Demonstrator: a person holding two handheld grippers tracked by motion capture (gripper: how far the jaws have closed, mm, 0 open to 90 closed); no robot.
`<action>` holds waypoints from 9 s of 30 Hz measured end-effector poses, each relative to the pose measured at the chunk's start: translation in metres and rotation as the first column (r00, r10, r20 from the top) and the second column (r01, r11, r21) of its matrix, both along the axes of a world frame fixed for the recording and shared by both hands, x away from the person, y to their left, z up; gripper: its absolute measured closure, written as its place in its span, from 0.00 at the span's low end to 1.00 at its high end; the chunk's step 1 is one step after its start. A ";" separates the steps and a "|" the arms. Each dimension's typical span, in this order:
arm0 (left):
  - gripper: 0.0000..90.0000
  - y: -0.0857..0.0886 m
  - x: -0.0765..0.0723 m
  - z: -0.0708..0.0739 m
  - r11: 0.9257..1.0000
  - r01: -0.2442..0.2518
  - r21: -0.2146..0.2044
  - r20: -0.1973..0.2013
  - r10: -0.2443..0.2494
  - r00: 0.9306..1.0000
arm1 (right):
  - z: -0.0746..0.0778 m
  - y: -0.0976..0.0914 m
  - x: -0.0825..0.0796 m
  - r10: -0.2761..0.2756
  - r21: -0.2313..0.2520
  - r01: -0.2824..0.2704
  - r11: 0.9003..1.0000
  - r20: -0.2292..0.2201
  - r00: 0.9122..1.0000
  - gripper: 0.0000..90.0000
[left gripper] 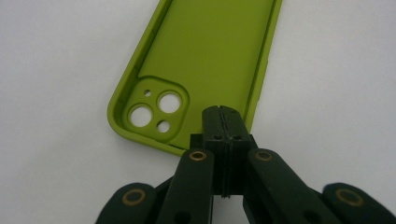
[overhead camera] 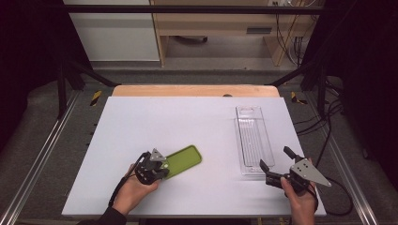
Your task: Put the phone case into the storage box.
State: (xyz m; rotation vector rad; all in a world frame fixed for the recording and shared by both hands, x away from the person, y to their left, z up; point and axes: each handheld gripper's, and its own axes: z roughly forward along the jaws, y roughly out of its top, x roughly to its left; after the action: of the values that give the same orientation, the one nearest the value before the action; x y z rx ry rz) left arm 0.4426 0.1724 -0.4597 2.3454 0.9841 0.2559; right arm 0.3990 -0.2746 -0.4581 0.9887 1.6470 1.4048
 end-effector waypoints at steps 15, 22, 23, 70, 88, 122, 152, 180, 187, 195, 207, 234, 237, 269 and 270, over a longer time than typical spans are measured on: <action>1.00 0.018 -0.023 0.000 1.000 -0.008 -0.007 -0.015 0.007 1.000 | 0.000 0.004 -0.001 0.008 -0.015 -0.008 1.000 0.000 1.000 0.03; 1.00 0.023 -0.030 0.001 1.000 -0.008 -0.003 -0.024 0.008 1.000 | 0.000 0.001 -0.002 -0.004 -0.004 0.004 1.000 0.004 1.000 0.03; 1.00 0.023 -0.030 0.001 1.000 -0.007 -0.001 -0.026 0.007 1.000 | 0.000 0.001 -0.002 -0.006 -0.005 0.006 1.000 0.003 1.000 0.03; 0.07 0.028 -0.018 -0.010 0.997 0.058 -0.040 0.134 -0.053 0.990 | -0.002 0.000 -0.002 -0.002 0.006 0.002 1.000 -0.007 1.000 0.03; 0.12 0.032 -0.017 -0.020 0.996 0.083 -0.028 0.093 -0.080 0.992 | -0.002 0.001 -0.002 0.000 0.001 0.000 1.000 -0.009 1.000 0.03; 0.18 0.030 -0.016 0.021 0.989 0.150 -0.007 0.194 -0.146 0.970 | -0.001 0.002 -0.002 0.002 -0.001 -0.002 1.000 -0.003 1.000 0.03; 0.18 0.045 0.020 0.066 0.978 0.205 0.040 0.246 -0.209 0.946 | 0.088 0.122 0.053 0.313 -0.318 -0.361 0.876 -0.193 0.930 0.06; 0.18 0.049 0.030 0.079 0.975 0.210 0.077 0.275 -0.223 0.935 | 0.099 0.202 0.075 0.432 -0.505 -0.527 0.684 -0.302 0.850 0.08; 0.18 0.048 0.026 0.081 0.972 0.214 0.093 0.285 -0.232 0.930 | 0.106 0.206 0.072 0.441 -0.533 -0.538 0.653 -0.311 0.842 0.08; 0.18 0.048 0.025 0.086 0.971 0.216 0.104 0.309 -0.238 0.921 | 0.112 0.212 0.069 0.449 -0.571 -0.546 0.614 -0.316 0.836 0.08; 0.18 0.056 0.026 0.091 0.973 0.191 0.131 0.323 -0.224 0.919 | 0.109 0.216 0.069 0.452 -0.586 -0.547 0.598 -0.318 0.834 0.10; 0.18 0.032 0.031 0.089 0.954 0.260 0.150 0.302 -0.295 0.907 | 0.091 0.239 0.069 0.511 -0.599 -0.614 0.513 -0.361 0.780 0.35; 0.18 0.031 0.031 0.089 0.953 0.262 0.150 0.301 -0.296 0.907 | 0.089 0.242 0.068 0.523 -0.597 -0.624 0.504 -0.364 0.770 0.41; 0.18 0.016 0.035 0.095 0.936 0.338 0.101 0.290 -0.353 0.890 | 0.071 0.269 0.075 0.620 -0.638 -0.701 0.319 -0.419 0.664 0.84; 0.18 0.016 0.035 0.096 0.933 0.344 0.103 0.290 -0.359 0.887 | 0.071 0.269 0.076 0.622 -0.637 -0.702 0.318 -0.419 0.662 0.85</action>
State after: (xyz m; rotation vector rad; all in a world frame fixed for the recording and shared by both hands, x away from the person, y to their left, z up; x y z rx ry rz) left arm 0.4772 0.1886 -0.3642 2.3821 0.3980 0.4827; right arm 0.4745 -0.0060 -0.3867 -0.2192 2.5746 0.8605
